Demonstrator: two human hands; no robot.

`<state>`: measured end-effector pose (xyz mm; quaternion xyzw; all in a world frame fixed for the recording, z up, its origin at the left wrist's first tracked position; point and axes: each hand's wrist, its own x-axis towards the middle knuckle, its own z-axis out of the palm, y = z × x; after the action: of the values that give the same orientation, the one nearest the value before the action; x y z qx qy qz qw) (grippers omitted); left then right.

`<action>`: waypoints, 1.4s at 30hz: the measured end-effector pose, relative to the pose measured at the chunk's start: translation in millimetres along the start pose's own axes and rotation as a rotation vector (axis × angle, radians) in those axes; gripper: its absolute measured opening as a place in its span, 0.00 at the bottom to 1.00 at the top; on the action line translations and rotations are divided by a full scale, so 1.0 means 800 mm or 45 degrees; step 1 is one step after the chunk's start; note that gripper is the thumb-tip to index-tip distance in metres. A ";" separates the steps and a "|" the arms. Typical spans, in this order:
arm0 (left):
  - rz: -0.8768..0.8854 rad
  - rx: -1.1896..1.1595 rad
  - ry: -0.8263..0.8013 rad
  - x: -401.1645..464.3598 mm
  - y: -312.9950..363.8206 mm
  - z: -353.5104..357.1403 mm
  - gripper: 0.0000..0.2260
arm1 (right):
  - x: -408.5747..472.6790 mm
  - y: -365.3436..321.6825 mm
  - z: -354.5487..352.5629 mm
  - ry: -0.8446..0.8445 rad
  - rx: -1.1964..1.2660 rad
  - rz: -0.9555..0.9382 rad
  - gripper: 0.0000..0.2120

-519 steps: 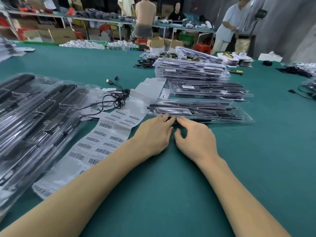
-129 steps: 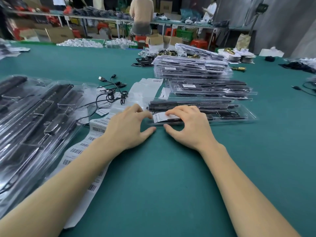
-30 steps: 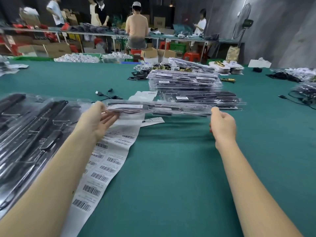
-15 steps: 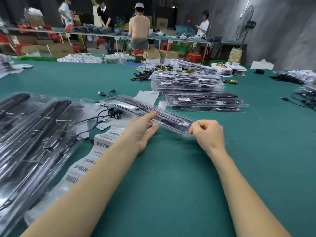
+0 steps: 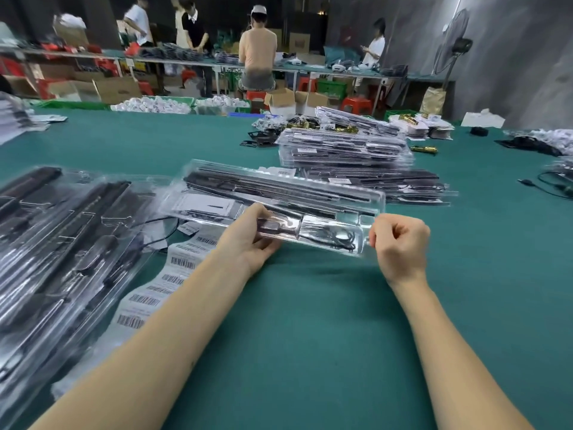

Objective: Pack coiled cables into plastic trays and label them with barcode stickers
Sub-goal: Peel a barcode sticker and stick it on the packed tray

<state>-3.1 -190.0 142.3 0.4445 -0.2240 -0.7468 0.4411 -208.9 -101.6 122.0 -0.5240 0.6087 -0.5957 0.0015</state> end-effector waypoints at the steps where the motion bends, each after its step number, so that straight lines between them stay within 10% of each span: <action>1: 0.003 -0.003 -0.010 0.000 0.000 0.000 0.03 | 0.000 0.000 0.000 0.048 -0.004 -0.019 0.13; 7: 0.008 -0.012 -0.004 -0.004 -0.005 0.001 0.04 | 0.001 -0.001 -0.003 0.298 -0.128 -0.107 0.14; 16: 0.062 0.083 -0.062 -0.004 -0.005 0.001 0.07 | 0.030 -0.030 -0.025 0.102 -0.291 -0.103 0.14; 25: 0.176 0.167 -0.143 -0.006 -0.014 0.008 0.03 | 0.025 -0.078 0.012 -0.524 -0.308 -0.212 0.07; 29: 0.327 0.255 -0.354 -0.016 -0.011 0.018 0.10 | 0.017 -0.076 0.032 -0.867 -0.672 -0.320 0.26; 36: 0.357 0.541 -0.499 -0.035 0.014 0.020 0.23 | 0.040 -0.105 0.024 -0.415 -0.906 -0.346 0.10; 42: 0.408 0.946 -0.262 -0.023 0.038 -0.008 0.15 | 0.113 -0.144 0.004 -0.560 -0.282 0.279 0.09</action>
<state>20.3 -189.9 169.9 0.4558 -0.5875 -0.5777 0.3367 -174.1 -131.8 260.9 -0.5688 0.7084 -0.3935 0.1408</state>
